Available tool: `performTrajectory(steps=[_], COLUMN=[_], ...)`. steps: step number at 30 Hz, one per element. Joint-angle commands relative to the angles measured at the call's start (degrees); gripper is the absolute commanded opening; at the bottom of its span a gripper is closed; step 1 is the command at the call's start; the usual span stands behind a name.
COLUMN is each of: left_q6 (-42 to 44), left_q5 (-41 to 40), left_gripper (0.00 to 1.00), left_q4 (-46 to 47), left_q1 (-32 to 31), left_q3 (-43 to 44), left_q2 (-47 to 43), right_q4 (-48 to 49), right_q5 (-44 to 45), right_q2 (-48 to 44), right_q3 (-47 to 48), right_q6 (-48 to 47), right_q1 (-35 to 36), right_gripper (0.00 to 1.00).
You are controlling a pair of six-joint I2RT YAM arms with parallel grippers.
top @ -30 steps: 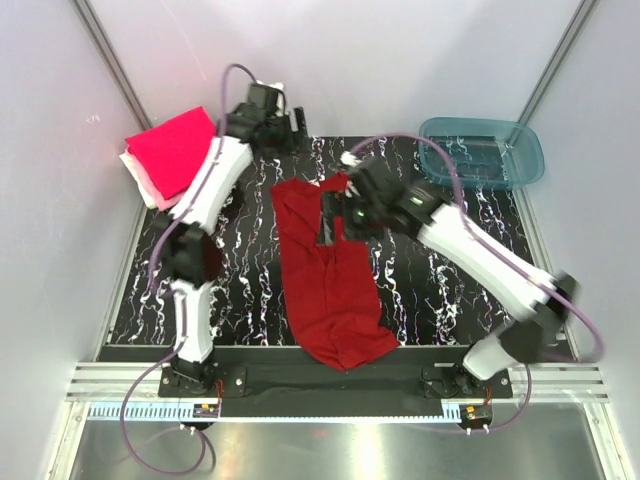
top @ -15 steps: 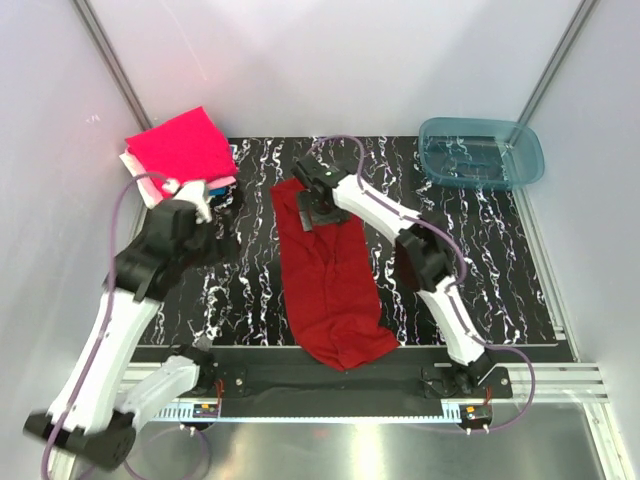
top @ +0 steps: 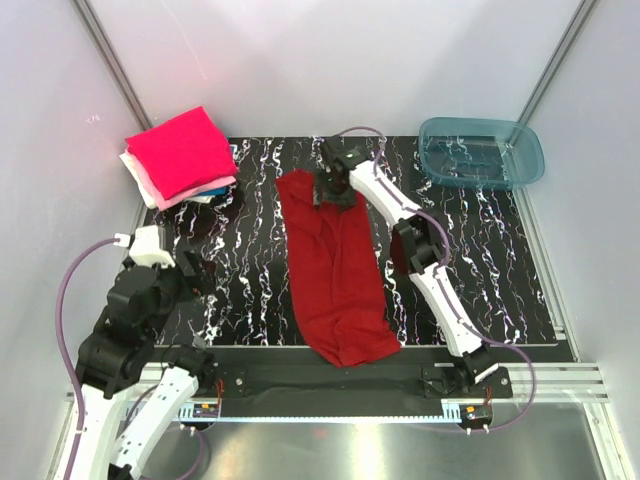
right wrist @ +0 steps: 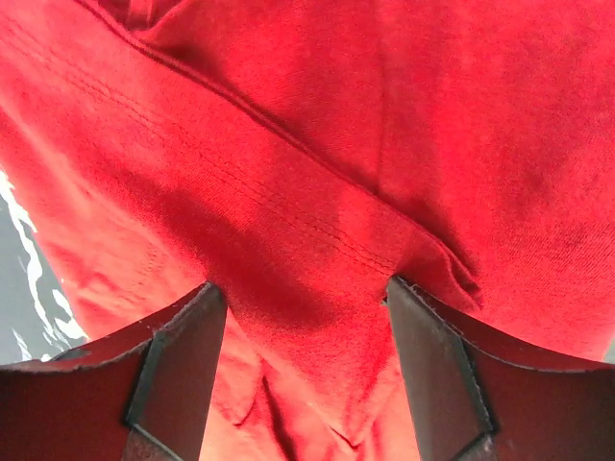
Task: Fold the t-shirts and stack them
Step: Fold the tshirt
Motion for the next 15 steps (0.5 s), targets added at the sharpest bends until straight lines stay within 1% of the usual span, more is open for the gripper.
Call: performTrajectory(steps=[1, 2, 4, 8, 11, 13, 15], left_q6=[-0.82, -0.64, -0.47, 0.68, 0.50, 0.41, 0.41], left_q5=[-2.74, -2.40, -1.25, 3.66, 3.59, 3.58, 3.41], left_gripper=[0.94, 0.94, 0.94, 0.93, 0.92, 0.92, 0.92], left_q4=[5.59, 6.03, 6.21, 7.44, 7.53, 7.71, 7.62], left_q1=[0.13, 0.30, 1.79, 5.66, 6.98, 6.99, 6.99], left_q3=[-1.15, -1.50, -1.68, -2.12, -2.21, -2.38, -2.38], left_q2=[-2.43, -2.69, -2.26, -1.29, -1.20, -1.29, -0.94], right_q4=[3.48, 4.18, 6.03, 15.76, 20.43, 22.12, 22.12], right_q5=[-4.80, -4.54, -3.58, -4.80, -6.21, -6.04, -3.33], right_q2=[4.31, 6.58, 8.18, 9.94, 11.35, 11.18, 10.48], right_q3=[4.11, 7.34, 9.04, 7.98, 9.66, 8.96, 8.34], right_q6=[3.30, 3.82, 5.05, 8.57, 9.28, 9.80, 10.24], right_q1=[-6.52, -7.06, -8.90, -11.19, -11.37, -11.28, -11.37], right_gripper=[0.74, 0.74, 0.74, 0.73, 0.73, 0.74, 0.75])
